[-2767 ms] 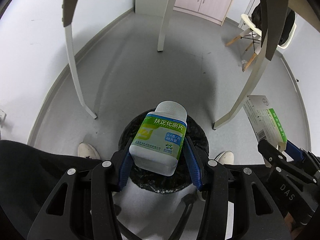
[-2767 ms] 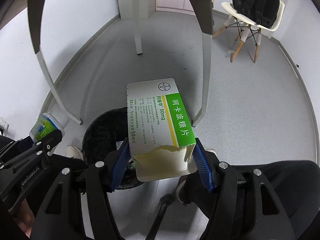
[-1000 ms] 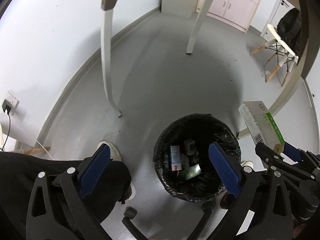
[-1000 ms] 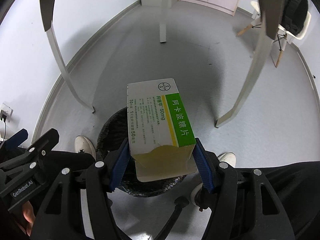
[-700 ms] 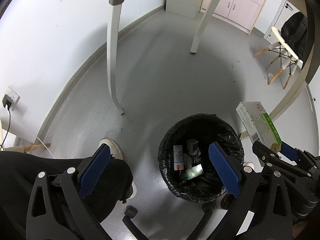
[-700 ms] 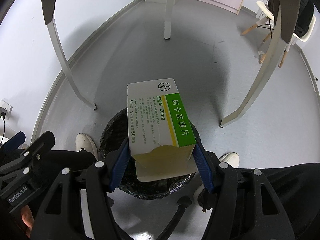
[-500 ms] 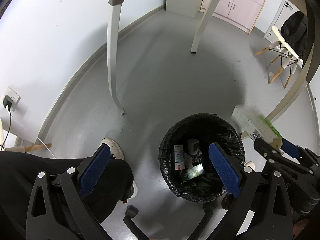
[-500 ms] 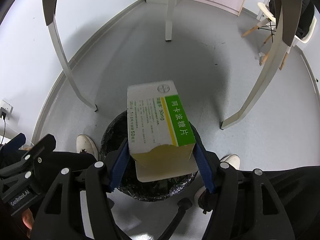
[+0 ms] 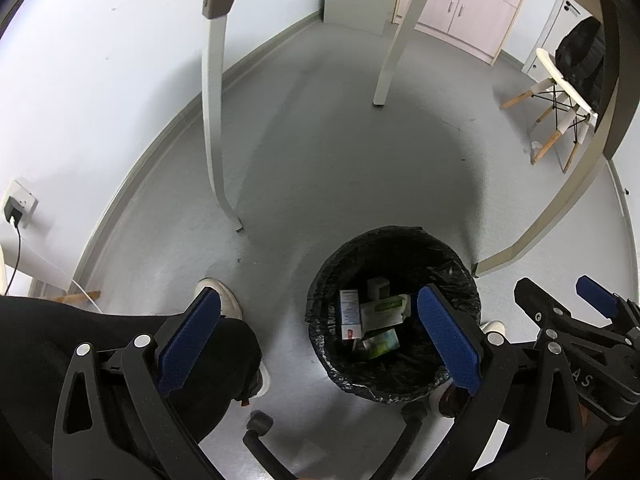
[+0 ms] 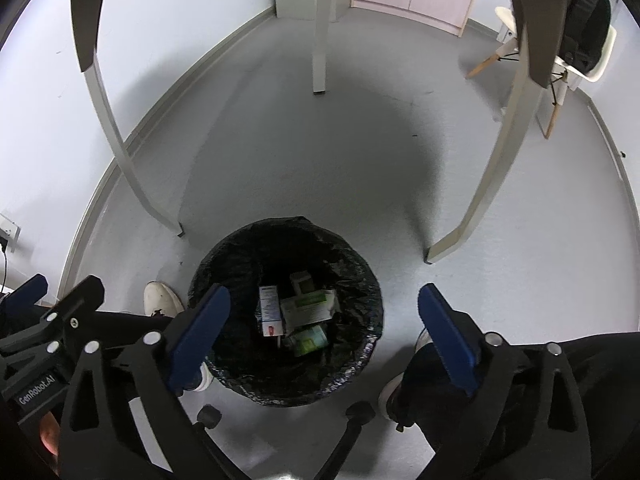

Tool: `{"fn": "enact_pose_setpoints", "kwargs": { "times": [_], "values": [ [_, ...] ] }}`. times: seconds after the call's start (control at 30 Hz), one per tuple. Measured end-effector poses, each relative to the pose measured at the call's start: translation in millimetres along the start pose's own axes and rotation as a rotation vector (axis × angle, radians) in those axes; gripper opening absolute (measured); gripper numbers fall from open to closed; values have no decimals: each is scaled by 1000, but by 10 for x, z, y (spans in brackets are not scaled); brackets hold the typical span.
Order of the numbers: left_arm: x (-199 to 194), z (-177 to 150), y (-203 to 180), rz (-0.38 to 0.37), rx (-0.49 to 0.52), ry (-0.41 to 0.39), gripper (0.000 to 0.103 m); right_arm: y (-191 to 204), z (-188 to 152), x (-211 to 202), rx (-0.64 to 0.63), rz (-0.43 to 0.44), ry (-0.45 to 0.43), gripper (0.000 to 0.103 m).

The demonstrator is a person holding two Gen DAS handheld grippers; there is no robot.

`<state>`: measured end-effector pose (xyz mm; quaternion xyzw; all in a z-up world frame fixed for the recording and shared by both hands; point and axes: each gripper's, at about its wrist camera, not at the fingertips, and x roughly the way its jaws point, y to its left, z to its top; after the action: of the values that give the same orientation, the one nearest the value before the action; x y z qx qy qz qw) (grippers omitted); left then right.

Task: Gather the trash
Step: 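Raise both open tools from the bin toward the table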

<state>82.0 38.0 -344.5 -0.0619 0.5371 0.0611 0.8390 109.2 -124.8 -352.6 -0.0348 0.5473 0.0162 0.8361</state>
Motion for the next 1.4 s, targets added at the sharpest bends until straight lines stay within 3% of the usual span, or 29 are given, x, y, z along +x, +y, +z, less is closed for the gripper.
{"fn": "enact_pose_setpoints", "kwargs": {
  "times": [0.33,0.7,1.4],
  "values": [
    [-152,-26,-196,-30,37,-19,97,-229,-101,-171,20,-34,-19,95],
    [-575,-190,-313,-61,66,-67,97,-439,-267,-571,52,-75,-67,95],
    [-1538,-454,-314,-109,82,-161,97,-593,-634,-1820,78,-93,-180,95]
  ]
}}
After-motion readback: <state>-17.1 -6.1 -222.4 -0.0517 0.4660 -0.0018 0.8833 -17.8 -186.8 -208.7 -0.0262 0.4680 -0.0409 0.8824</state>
